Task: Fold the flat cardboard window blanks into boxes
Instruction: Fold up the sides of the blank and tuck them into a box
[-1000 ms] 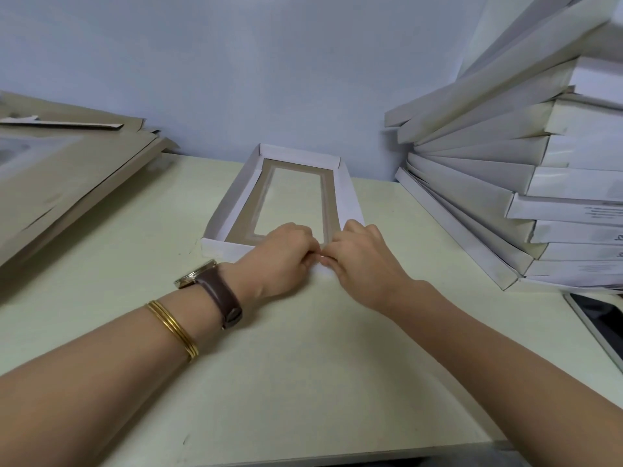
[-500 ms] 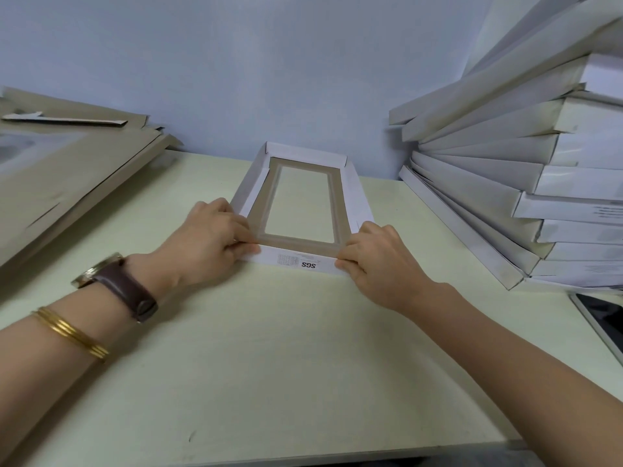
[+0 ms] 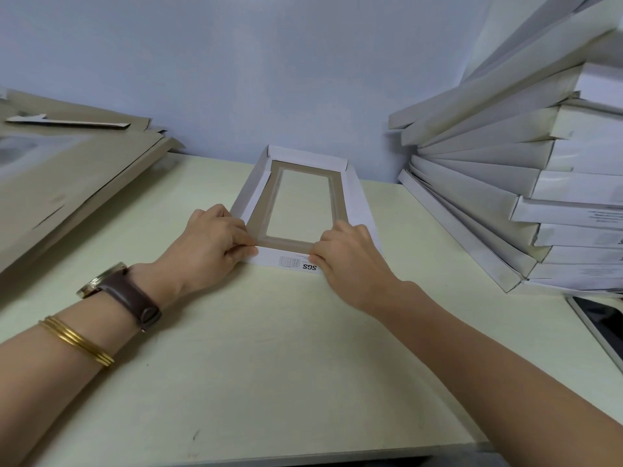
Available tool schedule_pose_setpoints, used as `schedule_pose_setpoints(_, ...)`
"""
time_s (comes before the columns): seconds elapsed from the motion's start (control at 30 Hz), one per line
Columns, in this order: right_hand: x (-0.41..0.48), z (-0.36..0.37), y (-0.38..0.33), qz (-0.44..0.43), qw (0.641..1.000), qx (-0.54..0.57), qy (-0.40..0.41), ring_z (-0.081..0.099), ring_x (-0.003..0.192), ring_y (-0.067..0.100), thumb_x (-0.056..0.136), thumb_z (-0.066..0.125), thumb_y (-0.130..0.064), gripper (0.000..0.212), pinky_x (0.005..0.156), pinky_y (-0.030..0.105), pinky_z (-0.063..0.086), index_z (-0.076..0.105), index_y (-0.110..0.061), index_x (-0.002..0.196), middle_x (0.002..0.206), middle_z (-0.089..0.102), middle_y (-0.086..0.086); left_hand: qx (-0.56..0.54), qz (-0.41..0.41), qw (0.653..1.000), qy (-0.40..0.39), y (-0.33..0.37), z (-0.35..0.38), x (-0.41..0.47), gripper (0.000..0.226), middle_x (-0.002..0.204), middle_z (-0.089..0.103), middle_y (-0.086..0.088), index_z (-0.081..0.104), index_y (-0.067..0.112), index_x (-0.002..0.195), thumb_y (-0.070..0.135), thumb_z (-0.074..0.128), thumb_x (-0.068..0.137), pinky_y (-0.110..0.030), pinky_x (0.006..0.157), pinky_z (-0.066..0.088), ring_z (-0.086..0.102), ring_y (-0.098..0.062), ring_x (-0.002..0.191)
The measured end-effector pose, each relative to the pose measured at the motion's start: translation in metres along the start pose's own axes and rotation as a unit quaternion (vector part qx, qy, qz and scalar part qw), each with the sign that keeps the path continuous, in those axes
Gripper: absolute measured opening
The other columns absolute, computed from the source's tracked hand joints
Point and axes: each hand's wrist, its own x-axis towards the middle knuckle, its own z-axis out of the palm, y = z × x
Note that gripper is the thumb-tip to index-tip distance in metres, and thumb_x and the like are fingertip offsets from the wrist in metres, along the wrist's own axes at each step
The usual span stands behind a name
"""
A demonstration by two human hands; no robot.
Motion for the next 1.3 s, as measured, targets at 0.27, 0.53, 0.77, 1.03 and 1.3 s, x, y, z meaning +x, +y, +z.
schedule_pose_setpoints(0.27, -0.033, 0.001, 0.041, 0.025, 0.999, 0.016, 0.013, 0.046, 0.096, 0.02, 0.101, 0.042, -0.03, 0.032, 0.072, 0.031, 0.02, 0.07, -0.017, 0.09, 0.086, 0.063, -0.004, 0.0, 0.005, 1.0, 0.014, -0.004, 0.0, -0.001, 0.012, 0.079, 0.062, 0.012, 0.075, 0.02, 0.085, 0.022, 0.065, 0.091, -0.031, 0.07, 0.016, 0.037, -0.021, 0.084)
schedule_pose_setpoints(0.53, -0.052, 0.001, 0.069, 0.03, 0.997, 0.059, 0.046, 0.045, 0.091, 0.02, 0.095, 0.058, -0.024, 0.019, 0.073, 0.03, 0.019, 0.076, -0.02, 0.091, 0.084, 0.069, -0.01, -0.01, 0.003, 1.0, 0.006, -0.003, 0.0, -0.002, 0.014, 0.08, 0.063, 0.011, 0.075, 0.022, 0.085, 0.025, 0.063, 0.092, -0.031, 0.071, 0.017, 0.036, -0.02, 0.084)
schedule_pose_setpoints(0.77, -0.056, 0.004, 0.08, 0.047, 0.99, 0.117, 0.07, 0.045, 0.081, 0.019, 0.086, 0.071, -0.018, 0.011, 0.074, 0.033, 0.042, 0.077, -0.011, 0.08, 0.093, 0.06, -0.001, -0.024, 0.001, 1.0, 0.014, -0.002, 0.001, -0.002, 0.018, 0.073, 0.063, 0.014, 0.076, 0.024, 0.081, 0.036, 0.065, 0.088, -0.031, 0.073, 0.022, 0.039, -0.019, 0.083)
schedule_pose_setpoints(1.03, -0.058, 0.004, 0.086, 0.113, 0.985, 0.127, 0.041, 0.047, 0.067, 0.015, 0.086, 0.071, -0.026, 0.015, 0.063, 0.028, 0.036, 0.077, -0.015, 0.079, 0.075, 0.043, -0.004, -0.049, -0.007, 0.999, -0.007, 0.004, 0.003, -0.003, 0.036, 0.067, 0.061, 0.007, 0.073, 0.018, 0.07, 0.046, 0.058, 0.085, -0.031, 0.074, 0.037, 0.04, -0.021, 0.081)
schedule_pose_setpoints(1.3, -0.035, -0.007, 0.091, 0.21, 0.955, 0.209, -0.035, 0.021, 0.053, 0.015, 0.087, 0.057, -0.017, 0.047, 0.049, 0.026, 0.017, 0.033, -0.004, 0.05, 0.055, 0.024, 0.005, -0.054, -0.024, 0.998, -0.017, 0.008, 0.004, -0.003, 0.038, 0.07, 0.061, 0.002, 0.073, 0.013, 0.07, 0.045, 0.06, 0.086, -0.023, 0.071, 0.036, 0.038, -0.017, 0.083)
